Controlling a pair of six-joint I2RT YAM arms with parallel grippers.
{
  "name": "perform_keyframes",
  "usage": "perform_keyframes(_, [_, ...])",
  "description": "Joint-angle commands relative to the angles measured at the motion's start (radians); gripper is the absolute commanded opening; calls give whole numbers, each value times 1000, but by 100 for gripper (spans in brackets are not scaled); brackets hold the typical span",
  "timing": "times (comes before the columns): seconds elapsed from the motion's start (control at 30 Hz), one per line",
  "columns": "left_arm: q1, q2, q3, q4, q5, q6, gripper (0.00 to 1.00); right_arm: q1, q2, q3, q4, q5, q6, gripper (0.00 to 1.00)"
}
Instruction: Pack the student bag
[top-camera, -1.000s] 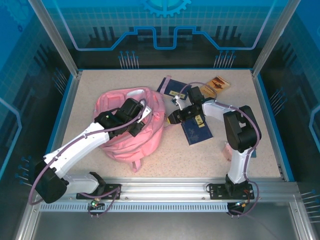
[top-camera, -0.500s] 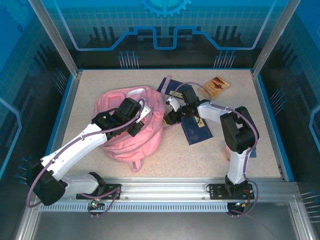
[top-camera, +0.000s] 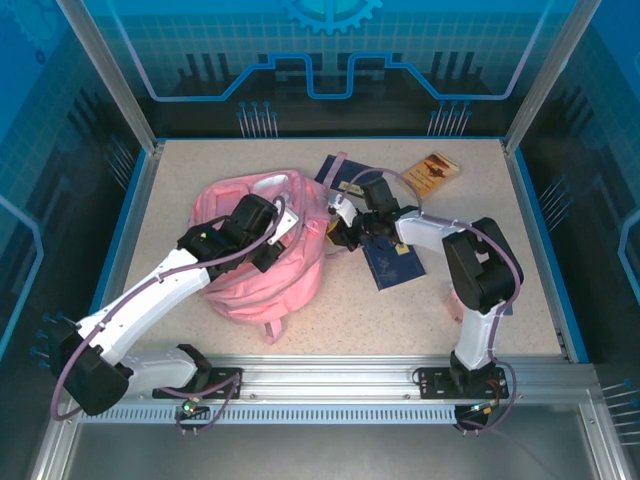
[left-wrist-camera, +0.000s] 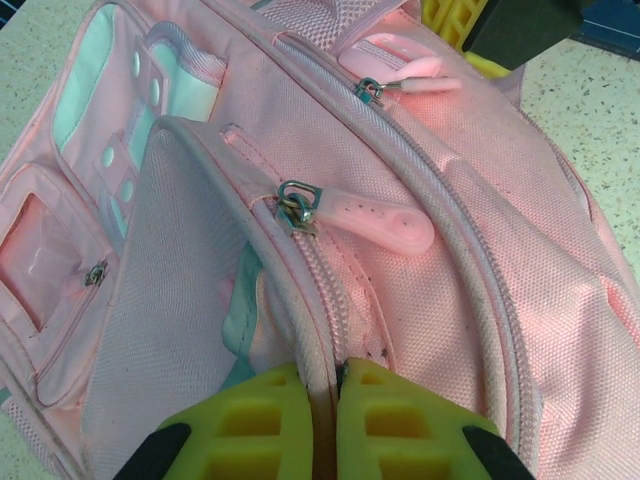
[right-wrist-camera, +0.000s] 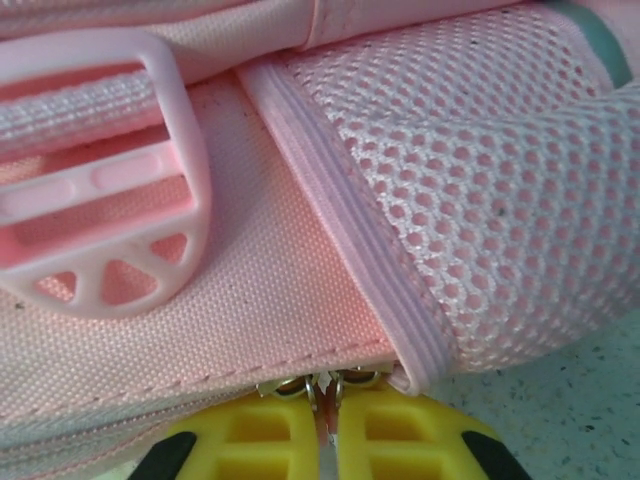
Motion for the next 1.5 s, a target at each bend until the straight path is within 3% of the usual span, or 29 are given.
perform_keyframes(0.0, [3,-39,35,93,11,16,5,11,-39,-5,18,12,-27,4])
perform_keyframes(0.23, [10,6,47,105,-53,-48,3,12,-97,-34,-70,-4,-38,2])
perform_keyframes(0.5, [13,94,63,171,-104,-241,0,66,-186,-111,-154,20,20,6])
perform_keyframes(0.73, [12,198,96,208,-155,-373,0,157,-259,-215,-94,97,142,6])
perform_keyframes(0.9, [11,250,117,215,-129,-420,0,217,-276,-266,-13,83,228,7])
perform_keyframes(1.07, [12,247,112,217,-112,-403,0,184,-314,-317,41,109,316,11])
perform_keyframes(1.37, [13,170,74,220,-18,-326,0,22,-440,-323,-14,4,421,47])
perform_keyframes(1.47, [12,150,70,218,-7,-311,0,-14,-466,-305,-48,-12,428,53])
